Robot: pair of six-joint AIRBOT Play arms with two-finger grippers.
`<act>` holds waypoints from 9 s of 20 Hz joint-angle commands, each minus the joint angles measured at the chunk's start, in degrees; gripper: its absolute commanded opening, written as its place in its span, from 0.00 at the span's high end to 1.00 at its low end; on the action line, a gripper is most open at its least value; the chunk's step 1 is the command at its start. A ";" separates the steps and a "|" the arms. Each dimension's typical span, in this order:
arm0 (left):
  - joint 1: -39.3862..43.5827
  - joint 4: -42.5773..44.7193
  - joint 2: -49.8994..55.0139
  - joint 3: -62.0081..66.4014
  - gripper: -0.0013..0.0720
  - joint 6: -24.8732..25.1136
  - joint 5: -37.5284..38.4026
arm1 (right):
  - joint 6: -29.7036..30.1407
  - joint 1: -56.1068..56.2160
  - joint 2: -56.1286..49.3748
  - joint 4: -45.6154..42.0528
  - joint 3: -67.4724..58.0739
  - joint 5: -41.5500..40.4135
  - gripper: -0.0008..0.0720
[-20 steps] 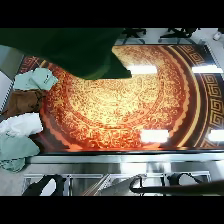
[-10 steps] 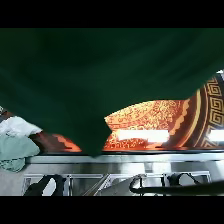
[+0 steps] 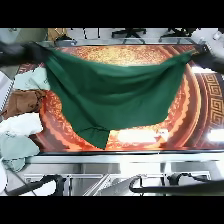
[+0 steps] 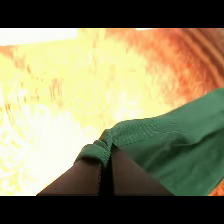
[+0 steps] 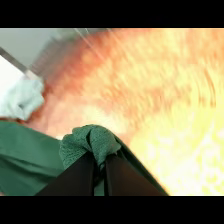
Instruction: Fold the shirts.
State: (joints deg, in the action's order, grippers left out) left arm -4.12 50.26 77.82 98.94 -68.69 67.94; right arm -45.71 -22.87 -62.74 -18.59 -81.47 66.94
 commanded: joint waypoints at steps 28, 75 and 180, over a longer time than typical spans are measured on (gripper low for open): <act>-5.55 2.08 3.17 -59.23 0.16 -2.95 -8.83 | -2.95 -1.73 -23.80 -29.05 7.67 13.00 0.36; 2.91 5.73 29.57 5.03 0.96 -4.98 -0.81 | 1.40 1.95 -29.81 -5.95 -7.56 -4.00 0.95; 1.03 13.20 14.75 -9.73 0.04 -12.81 16.57 | -10.67 -1.40 -21.94 -30.32 2.71 3.54 0.19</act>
State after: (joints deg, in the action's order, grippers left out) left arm -1.76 63.51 93.38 87.50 -80.31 77.87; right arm -55.77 -24.21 -82.15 -48.23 -78.24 68.77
